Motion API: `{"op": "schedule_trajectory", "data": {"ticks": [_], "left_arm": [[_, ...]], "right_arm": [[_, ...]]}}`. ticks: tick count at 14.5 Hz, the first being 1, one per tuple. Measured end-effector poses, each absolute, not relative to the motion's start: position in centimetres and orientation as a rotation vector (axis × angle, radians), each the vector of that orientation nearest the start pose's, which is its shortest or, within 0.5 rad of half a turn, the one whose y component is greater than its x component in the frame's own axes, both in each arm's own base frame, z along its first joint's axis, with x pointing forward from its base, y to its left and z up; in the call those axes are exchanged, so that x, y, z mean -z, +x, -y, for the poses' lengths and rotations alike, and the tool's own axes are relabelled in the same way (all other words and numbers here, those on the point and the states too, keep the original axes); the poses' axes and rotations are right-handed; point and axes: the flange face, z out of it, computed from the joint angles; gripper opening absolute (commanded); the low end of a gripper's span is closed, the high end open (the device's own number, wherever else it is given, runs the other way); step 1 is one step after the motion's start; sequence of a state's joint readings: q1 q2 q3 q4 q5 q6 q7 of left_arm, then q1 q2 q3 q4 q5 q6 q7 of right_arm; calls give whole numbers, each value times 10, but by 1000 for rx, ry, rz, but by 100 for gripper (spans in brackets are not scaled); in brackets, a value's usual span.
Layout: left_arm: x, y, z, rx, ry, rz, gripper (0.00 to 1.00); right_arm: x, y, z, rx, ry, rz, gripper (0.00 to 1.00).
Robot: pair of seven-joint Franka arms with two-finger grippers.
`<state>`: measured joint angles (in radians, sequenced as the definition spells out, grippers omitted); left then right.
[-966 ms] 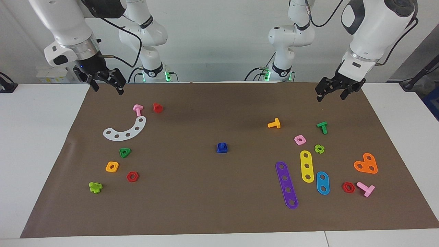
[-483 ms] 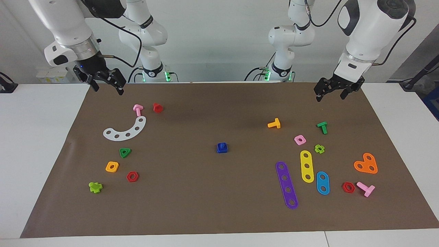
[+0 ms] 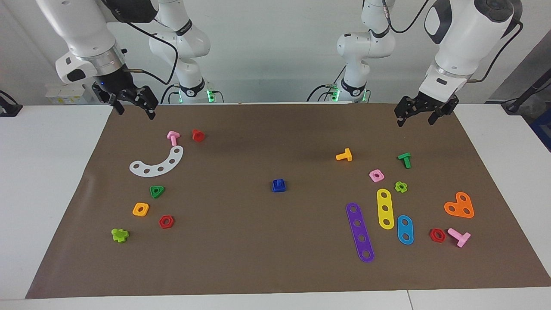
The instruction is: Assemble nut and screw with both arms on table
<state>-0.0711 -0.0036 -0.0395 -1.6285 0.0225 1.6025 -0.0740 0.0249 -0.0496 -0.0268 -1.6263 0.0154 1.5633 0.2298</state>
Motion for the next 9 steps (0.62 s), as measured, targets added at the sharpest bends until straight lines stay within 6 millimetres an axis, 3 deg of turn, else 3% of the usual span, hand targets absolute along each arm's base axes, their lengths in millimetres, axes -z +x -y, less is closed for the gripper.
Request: {"op": "schedule_trajectory", "data": {"ticks": [9], "left_arm": [[-609, 557, 57, 8, -3119, -70, 100]], "right_arm": [[-625, 538, 0, -24, -3105, -361, 100]]}}
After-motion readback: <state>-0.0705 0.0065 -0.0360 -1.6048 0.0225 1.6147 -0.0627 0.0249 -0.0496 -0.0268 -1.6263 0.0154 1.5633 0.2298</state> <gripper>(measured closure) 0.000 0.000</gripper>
